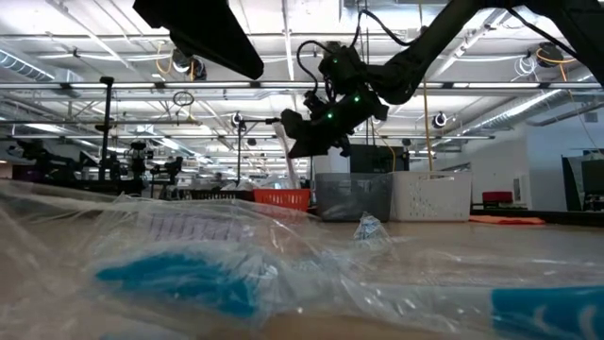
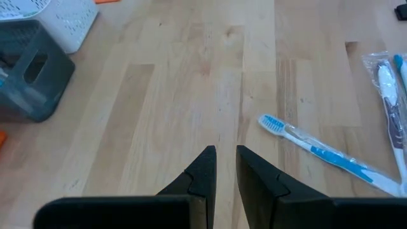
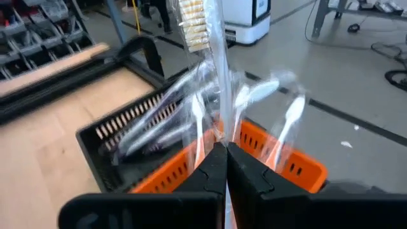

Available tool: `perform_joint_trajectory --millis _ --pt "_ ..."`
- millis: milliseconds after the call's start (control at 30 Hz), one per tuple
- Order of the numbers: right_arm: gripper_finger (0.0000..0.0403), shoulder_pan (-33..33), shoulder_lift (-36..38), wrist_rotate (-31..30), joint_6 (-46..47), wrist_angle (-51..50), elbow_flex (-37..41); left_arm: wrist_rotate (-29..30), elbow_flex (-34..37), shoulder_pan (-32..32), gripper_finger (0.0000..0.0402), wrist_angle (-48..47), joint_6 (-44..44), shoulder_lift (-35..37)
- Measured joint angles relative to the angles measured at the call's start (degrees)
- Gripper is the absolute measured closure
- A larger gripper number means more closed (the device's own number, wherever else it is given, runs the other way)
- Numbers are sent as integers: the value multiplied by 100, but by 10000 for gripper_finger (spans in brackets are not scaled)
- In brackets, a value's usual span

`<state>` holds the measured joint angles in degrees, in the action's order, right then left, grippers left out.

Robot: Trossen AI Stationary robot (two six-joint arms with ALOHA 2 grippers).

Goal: Pick & Place Toothbrushes
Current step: Put the orange toothbrush into the orange basket

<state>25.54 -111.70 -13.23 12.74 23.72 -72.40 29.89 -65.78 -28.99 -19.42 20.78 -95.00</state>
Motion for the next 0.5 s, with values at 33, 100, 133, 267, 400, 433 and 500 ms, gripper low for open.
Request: perform_joint_trajectory --millis 33,100,133,267,400,433,500 --pt "403 -2 -15 10 9 -36 0 0 0 0 339 2 35 0" --pt "403 0 -22 39 17 -75 2 0 0 0 339 -4 41 0" --pt "403 0 -21 67 4 -57 2 0 0 -2 339 -4 47 0" --pt "403 0 -12 122 -108 -41 2 0 0 -2 339 -22 52 0" --pt "399 0 -13 122 -146 -22 2 0 0 -4 339 -24 52 0" --pt "395 0 -13 122 -152 -26 2 0 0 -4 339 -24 52 0" --pt "384 2 -13 111 -169 -54 2 0 0 -4 339 -26 51 0"
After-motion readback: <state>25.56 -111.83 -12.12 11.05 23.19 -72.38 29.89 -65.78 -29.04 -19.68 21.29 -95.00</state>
